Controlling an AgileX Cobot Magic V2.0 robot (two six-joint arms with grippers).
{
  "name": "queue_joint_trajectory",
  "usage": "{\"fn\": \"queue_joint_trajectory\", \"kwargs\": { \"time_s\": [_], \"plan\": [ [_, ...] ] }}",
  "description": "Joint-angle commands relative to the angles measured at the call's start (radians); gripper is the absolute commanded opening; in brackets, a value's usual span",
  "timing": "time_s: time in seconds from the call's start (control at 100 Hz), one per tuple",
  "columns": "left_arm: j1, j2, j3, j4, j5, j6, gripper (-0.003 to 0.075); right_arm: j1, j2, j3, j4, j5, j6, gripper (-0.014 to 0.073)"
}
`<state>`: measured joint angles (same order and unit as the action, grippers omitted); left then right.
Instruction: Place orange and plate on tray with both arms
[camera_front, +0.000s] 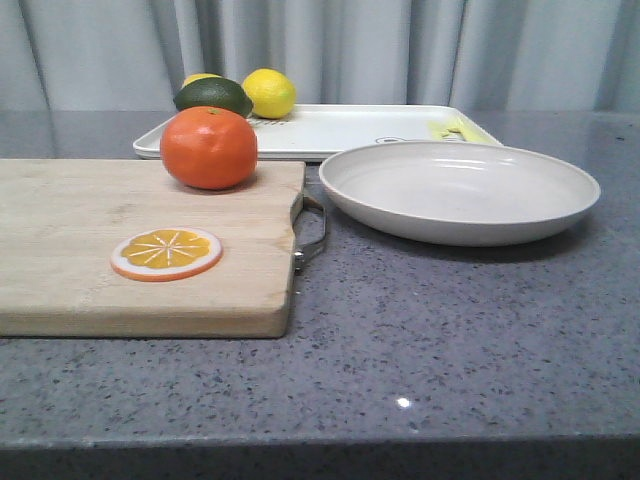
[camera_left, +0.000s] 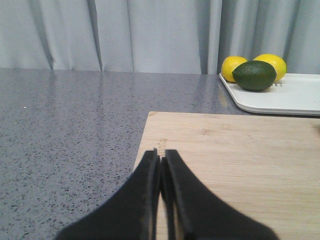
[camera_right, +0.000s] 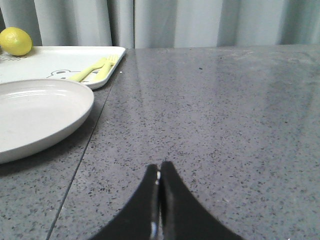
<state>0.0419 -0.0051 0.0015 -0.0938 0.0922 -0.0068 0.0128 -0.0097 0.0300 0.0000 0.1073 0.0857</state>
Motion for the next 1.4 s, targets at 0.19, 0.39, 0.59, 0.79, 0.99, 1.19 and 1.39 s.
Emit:
{"fn": "queue_joint_trajectory", "kwargs": {
  "time_s": [0.19,0.39,0.59,0.79,0.99,1.19,1.39],
  "plan": [
    [0.001,-0.033,0.009,-0.003,-0.078,-0.013,-0.002,-0.005,-0.013,-0.023,0.0,-0.075,-0.01,-0.0067],
    [0.001,-0.033,0.009,-0.003,-0.078,-0.013,-0.002,-0.005,-0.013,-0.023,0.0,-0.075,-0.01,-0.0067],
    [0.001,-0.033,0.009,-0.003,-0.078,-0.013,-0.002,-0.005,-0.013,-0.023,0.0,-0.075,-0.01,-0.0067],
    [0.001,-0.033,0.009,-0.003,-0.078,-0.013,-0.002,-0.005,-0.013,-0.023,0.0,-0.076,-0.01,-0.0067],
    [0.001,-0.033,0.009,-0.003,-0.078,-0.013,-0.002,-0.005,-0.013,-0.023,0.0,-0.076,-0.01,-0.0067],
    [0.001,-0.033,0.004,-0.003,-0.08,-0.013,-0.002,-0.005,-0.013,-0.025,0.0,-0.076,-0.01,-0.0067],
    [0.001,-0.029,-0.035,-0.003,-0.081,-0.013,-0.002,-0.005,-0.008,-0.056,0.0,-0.074,-0.01,-0.0067]
  ]
}}
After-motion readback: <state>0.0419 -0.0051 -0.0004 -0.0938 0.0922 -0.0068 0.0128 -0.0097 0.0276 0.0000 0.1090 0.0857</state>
